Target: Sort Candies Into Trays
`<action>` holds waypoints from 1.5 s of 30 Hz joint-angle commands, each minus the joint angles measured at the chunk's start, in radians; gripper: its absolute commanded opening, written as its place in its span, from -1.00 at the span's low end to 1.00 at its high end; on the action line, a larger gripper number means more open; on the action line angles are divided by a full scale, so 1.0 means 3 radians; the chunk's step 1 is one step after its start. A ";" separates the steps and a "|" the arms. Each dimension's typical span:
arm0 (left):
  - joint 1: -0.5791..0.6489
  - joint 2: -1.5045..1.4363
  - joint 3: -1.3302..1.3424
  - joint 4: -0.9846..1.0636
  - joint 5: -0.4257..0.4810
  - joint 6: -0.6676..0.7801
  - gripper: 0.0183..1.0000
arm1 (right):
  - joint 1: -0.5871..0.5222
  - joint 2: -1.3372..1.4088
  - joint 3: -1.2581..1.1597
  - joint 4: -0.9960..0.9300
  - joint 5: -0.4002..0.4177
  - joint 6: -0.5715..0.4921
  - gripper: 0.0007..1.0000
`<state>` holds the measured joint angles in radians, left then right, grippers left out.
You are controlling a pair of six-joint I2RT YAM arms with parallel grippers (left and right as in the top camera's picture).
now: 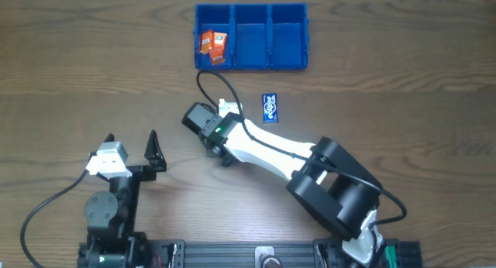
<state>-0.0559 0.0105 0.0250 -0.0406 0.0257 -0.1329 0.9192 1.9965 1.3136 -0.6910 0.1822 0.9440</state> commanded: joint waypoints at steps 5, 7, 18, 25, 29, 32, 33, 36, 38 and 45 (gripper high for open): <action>0.0017 -0.0018 -0.0066 -0.0126 -0.0023 0.0020 0.99 | 0.0022 0.0141 0.0064 0.0081 0.0076 -0.0095 -0.28; 0.0017 -0.0018 -0.0066 -0.0126 -0.0023 0.0020 1.00 | 0.0022 0.0141 0.0064 0.0083 0.0076 -0.0095 -0.36; 0.0017 -0.0018 -0.0066 -0.0126 -0.0023 0.0020 0.99 | -0.0202 -0.0870 0.0535 -0.0312 0.0629 -0.0896 -0.61; 0.0017 -0.0018 -0.0066 -0.0126 -0.0023 0.0020 1.00 | -0.0927 -0.0769 0.1397 -0.0276 0.0813 -0.1601 -0.60; 0.0017 -0.0018 -0.0066 -0.0126 -0.0023 0.0020 1.00 | -0.1213 -0.0242 0.1497 0.0243 0.0781 -0.1695 -0.60; 0.0017 -0.0018 -0.0066 -0.0126 -0.0023 0.0020 0.99 | -0.1340 0.0203 0.1564 0.0654 0.0520 -0.1696 -0.60; 0.0017 -0.0018 -0.0066 -0.0125 -0.0023 0.0020 1.00 | -0.1349 0.0280 0.1575 0.0717 0.0504 -0.1692 -0.60; 0.0017 -0.0018 -0.0066 -0.0126 -0.0023 0.0020 1.00 | -0.1359 0.0482 0.1579 0.0867 0.0497 -0.1692 -0.59; 0.0017 -0.0018 -0.0066 -0.0126 -0.0023 0.0020 1.00 | -0.1362 0.0544 0.1579 0.0880 0.0496 -0.1691 -0.58; 0.0017 -0.0018 -0.0066 -0.0126 -0.0023 0.0020 1.00 | -0.1336 0.0567 0.1579 0.0882 0.0497 -0.1691 -0.44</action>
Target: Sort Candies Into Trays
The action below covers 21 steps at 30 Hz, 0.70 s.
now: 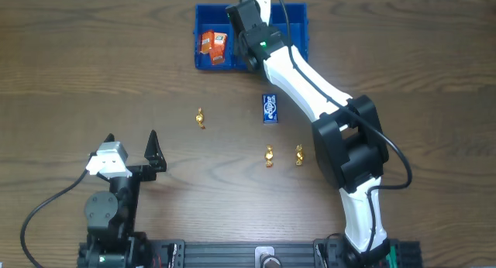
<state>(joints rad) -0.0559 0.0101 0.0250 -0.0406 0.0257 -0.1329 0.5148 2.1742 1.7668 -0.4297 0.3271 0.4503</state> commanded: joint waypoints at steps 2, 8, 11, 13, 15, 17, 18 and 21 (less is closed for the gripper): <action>0.0017 -0.0017 -0.0066 -0.0126 -0.0023 0.0020 1.00 | 0.0027 -0.0025 0.0069 0.0031 0.0015 -0.0046 -0.21; 0.0017 -0.0017 -0.0066 -0.0126 -0.0023 0.0020 1.00 | 0.0028 -0.0092 0.0069 0.0083 0.0001 -0.0047 0.48; 0.0017 -0.0017 -0.0066 -0.0126 -0.0023 0.0020 1.00 | 0.0037 -0.0322 0.0066 -0.0025 0.0003 -0.0118 0.56; 0.0017 -0.0017 -0.0066 -0.0126 -0.0023 0.0020 1.00 | 0.0053 -0.0512 0.0032 -0.0160 0.0018 -0.0163 0.60; 0.0017 -0.0017 -0.0066 -0.0126 -0.0023 0.0020 1.00 | 0.0083 -0.0829 -0.0170 -0.0295 0.0028 -0.0196 0.62; 0.0017 -0.0017 -0.0066 -0.0126 -0.0023 0.0020 1.00 | 0.0135 -0.1114 -0.0478 -0.0420 0.0027 -0.0167 0.62; 0.0017 -0.0017 -0.0066 -0.0126 -0.0023 0.0020 0.99 | 0.0175 -0.1219 -0.0640 -0.0509 0.0028 -0.0078 0.62; 0.0017 -0.0017 -0.0066 -0.0126 -0.0023 0.0020 1.00 | 0.0252 -0.1325 -0.1139 -0.0698 -0.0010 0.0281 0.62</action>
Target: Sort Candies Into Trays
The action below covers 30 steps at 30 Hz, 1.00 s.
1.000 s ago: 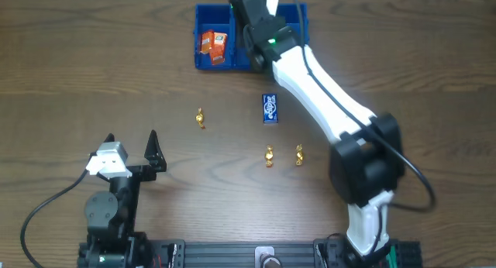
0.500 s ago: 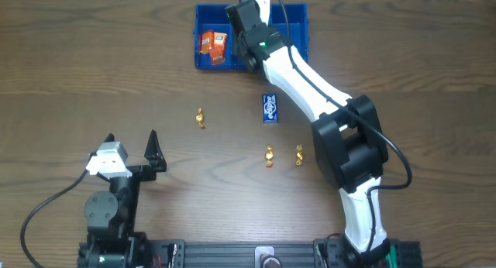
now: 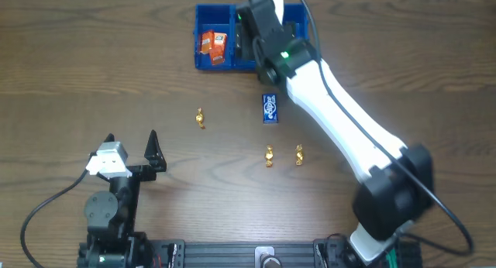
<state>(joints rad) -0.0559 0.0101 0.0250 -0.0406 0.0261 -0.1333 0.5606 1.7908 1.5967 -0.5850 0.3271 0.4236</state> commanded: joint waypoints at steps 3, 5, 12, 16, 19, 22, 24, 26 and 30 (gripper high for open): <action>0.0017 -0.0017 -0.0066 -0.0126 -0.0024 0.0022 0.99 | 0.0098 0.0003 -0.1020 0.0004 -0.0239 0.0450 0.62; 0.0017 -0.0017 -0.0066 -0.0125 -0.0024 0.0022 1.00 | 0.0098 0.0071 -0.1253 0.0109 -0.0251 0.0563 0.62; 0.0017 -0.0017 -0.0066 -0.0126 -0.0024 0.0022 1.00 | 0.0053 0.0490 -0.1361 0.0300 -0.0294 0.0637 0.62; 0.0017 -0.0017 -0.0066 -0.0126 -0.0024 0.0022 1.00 | 0.0053 0.0556 -0.1361 0.0346 -0.0324 0.0661 0.58; 0.0017 -0.0017 -0.0066 -0.0126 -0.0024 0.0022 1.00 | 0.0034 0.0572 -0.1361 0.0374 -0.0326 0.0660 0.52; 0.0017 -0.0017 -0.0066 -0.0126 -0.0024 0.0022 0.99 | -0.0013 0.0628 -0.1361 0.0379 -0.0354 0.0660 0.45; 0.0017 -0.0017 -0.0066 -0.0126 -0.0024 0.0022 1.00 | -0.0041 0.0697 -0.1361 0.0376 -0.0398 0.0659 0.30; 0.0017 -0.0017 -0.0066 -0.0126 -0.0024 0.0022 1.00 | -0.0039 0.0699 -0.1361 0.0380 -0.0399 0.0660 0.10; 0.0017 -0.0017 -0.0066 -0.0126 -0.0024 0.0022 1.00 | -0.0013 0.0698 -0.1361 0.0443 -0.0431 0.0660 -0.37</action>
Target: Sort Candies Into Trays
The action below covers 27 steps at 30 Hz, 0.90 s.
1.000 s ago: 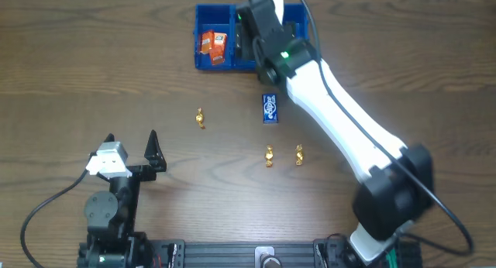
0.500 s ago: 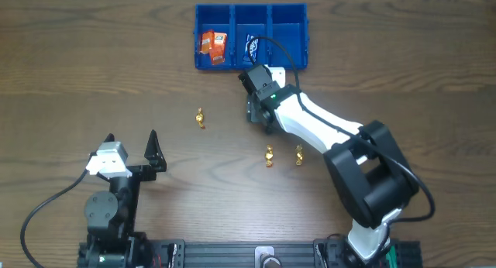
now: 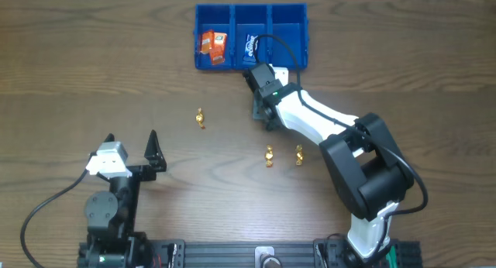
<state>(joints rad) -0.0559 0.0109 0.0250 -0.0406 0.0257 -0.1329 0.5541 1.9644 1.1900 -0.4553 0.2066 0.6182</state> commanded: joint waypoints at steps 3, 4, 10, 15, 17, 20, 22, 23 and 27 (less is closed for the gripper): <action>0.0017 -0.0019 -0.0066 -0.0126 -0.0023 0.0020 1.00 | 0.0062 0.0067 0.0000 0.0006 -0.0048 0.0011 -0.46; 0.0017 -0.0019 -0.0066 -0.0126 -0.0023 0.0020 1.00 | 0.0098 -0.0004 0.0005 -0.0009 -0.0043 0.0010 -0.48; 0.0017 -0.0019 -0.0066 -0.0126 -0.0023 0.0020 1.00 | 0.0244 -0.0520 0.0467 -0.0402 0.0099 -0.0230 -0.58; 0.0017 -0.0019 -0.0066 -0.0126 -0.0023 0.0020 1.00 | 0.0144 -0.0289 0.1784 -0.1040 0.0369 -0.0589 -0.58; 0.0017 -0.0019 -0.0066 -0.0125 -0.0023 0.0020 1.00 | 0.0086 -0.0094 0.2219 -0.1151 0.0375 -0.0662 -0.57; 0.0017 -0.0019 -0.0066 -0.0125 -0.0023 0.0020 0.99 | -0.0022 0.0413 0.2995 -0.1235 0.0394 -0.0759 -0.55; 0.0017 -0.0019 -0.0066 -0.0126 -0.0023 0.0020 1.00 | -0.0075 0.0693 0.3283 -0.1216 0.0390 -0.0757 -0.54; 0.0017 -0.0019 -0.0066 -0.0126 -0.0023 0.0020 1.00 | -0.0106 0.0810 0.3349 -0.1190 0.0383 -0.0755 -0.54; 0.0017 -0.0019 -0.0066 -0.0126 -0.0023 0.0020 1.00 | -0.0233 0.1096 0.3375 -0.1092 0.0193 -0.0727 -0.46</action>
<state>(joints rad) -0.0555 0.0109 0.0250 -0.0410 0.0280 -0.1333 0.5148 2.2395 2.1807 -0.7891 0.2947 0.4110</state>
